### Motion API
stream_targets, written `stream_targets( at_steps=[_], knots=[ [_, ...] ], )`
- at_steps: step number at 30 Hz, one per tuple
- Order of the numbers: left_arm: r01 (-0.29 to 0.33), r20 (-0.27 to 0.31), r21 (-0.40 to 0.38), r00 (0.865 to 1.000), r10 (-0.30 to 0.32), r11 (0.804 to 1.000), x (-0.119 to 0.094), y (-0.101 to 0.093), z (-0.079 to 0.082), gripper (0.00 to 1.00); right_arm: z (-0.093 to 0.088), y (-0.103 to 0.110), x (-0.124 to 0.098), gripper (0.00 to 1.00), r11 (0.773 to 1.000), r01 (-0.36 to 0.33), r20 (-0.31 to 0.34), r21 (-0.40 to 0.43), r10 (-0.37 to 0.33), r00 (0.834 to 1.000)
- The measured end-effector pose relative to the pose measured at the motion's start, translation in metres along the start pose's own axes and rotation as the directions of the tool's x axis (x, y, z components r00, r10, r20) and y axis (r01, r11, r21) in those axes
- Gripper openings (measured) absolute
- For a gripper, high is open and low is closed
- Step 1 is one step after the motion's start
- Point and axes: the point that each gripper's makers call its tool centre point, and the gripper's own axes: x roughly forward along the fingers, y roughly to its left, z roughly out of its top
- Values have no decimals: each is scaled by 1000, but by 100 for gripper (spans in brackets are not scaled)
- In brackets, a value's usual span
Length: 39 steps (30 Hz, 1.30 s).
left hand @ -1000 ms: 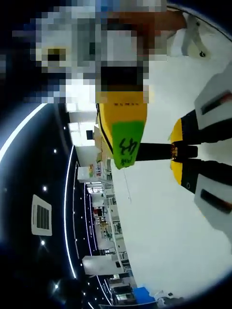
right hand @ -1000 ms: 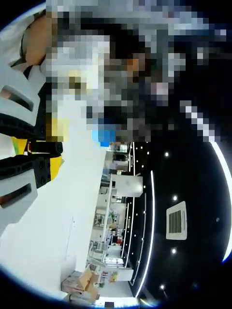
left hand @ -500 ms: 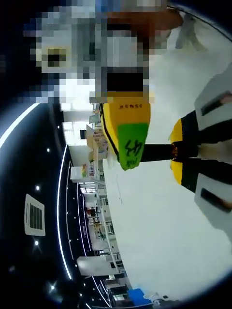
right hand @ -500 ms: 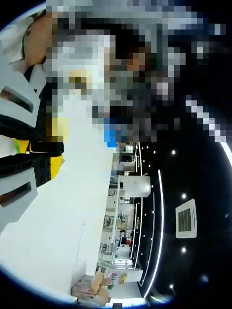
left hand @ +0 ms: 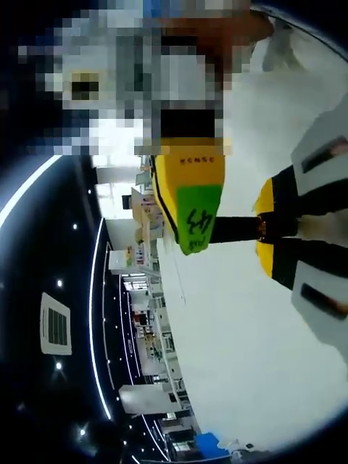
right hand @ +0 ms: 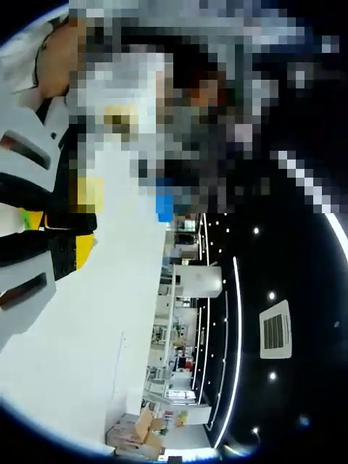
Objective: Unscrew the lipstick cap, remove the lipstick, and put the cap back on the lipstick
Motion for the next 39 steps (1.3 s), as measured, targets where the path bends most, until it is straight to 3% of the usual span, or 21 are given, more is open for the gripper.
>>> stream_targets(
  at_steps=[9,10,12,15,18,22,27,30,32,36,39],
  knots=[
    [8,12,-26,1000,-8,1000,-1,-2,-1,12,-2,-1,1,10,1000,-16,1,2,16,1000],
    [8,13,-20,1000,-8,1000,-1,-3,-1,12,-3,1,1,12,1000,-27,0,5,27,1000],
    [15,14,-14,1000,-15,1000,0,-4,-1,12,6,9,-1,21,992,-81,60,97,75,995],
    [25,17,-8,1000,-25,1000,-2,-7,-1,12,16,11,-5,27,990,-102,83,101,94,992],
    [33,18,1,999,-33,999,-2,-10,-1,12,32,10,-8,25,985,-122,130,121,106,986],
    [37,19,5,999,-38,999,-1,-10,-1,12,40,5,-5,0,987,-121,155,110,104,982],
    [42,20,0,999,-42,999,-1,-10,-1,12,27,0,2,0,997,-77,98,28,74,992],
    [42,20,2,999,-42,999,-1,-11,-1,12,15,-2,1,0,998,-64,31,-15,65,997],
    [41,20,4,999,-41,999,-1,-10,-1,12,18,-2,2,0,997,-54,42,-46,56,998],
    [45,26,46,999,-46,998,1,-12,0,12,15,-3,0,0,998,-45,1,-49,45,999],
    [44,25,46,999,-45,998,0,-9,1,12,15,-4,0,0,998,-36,22,-43,37,999]
  ],
)
